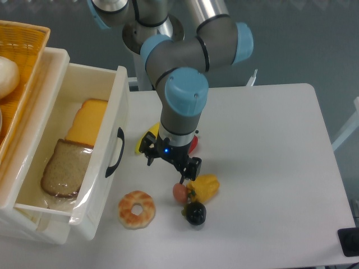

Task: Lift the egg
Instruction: 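Move the gripper down toward the small brown egg beside the yellow pepper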

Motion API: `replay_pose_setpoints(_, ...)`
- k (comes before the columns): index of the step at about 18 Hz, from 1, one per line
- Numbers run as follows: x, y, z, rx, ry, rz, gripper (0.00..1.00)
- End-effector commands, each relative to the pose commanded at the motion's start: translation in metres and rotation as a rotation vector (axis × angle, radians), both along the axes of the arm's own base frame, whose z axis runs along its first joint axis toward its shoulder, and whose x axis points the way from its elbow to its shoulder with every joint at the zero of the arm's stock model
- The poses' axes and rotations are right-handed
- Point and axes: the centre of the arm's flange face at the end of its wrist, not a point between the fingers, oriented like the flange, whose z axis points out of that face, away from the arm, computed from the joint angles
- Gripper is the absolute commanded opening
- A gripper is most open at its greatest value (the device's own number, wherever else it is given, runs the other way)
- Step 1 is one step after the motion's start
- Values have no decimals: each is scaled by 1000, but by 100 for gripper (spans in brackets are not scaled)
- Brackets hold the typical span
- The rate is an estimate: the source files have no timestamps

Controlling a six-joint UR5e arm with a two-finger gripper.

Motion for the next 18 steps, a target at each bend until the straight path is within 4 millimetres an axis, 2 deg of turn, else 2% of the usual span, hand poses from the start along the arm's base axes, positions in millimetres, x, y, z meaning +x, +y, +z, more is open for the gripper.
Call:
replay_pose_setpoints(2, -2, 1, -18, -22, -21, 1, 100)
replay_pose_setpoints(8, 1, -4, -53, -69, -71, 6, 100)
replay_pose_setpoints(18, 3, -5, -84, -107, -110, 9, 100)
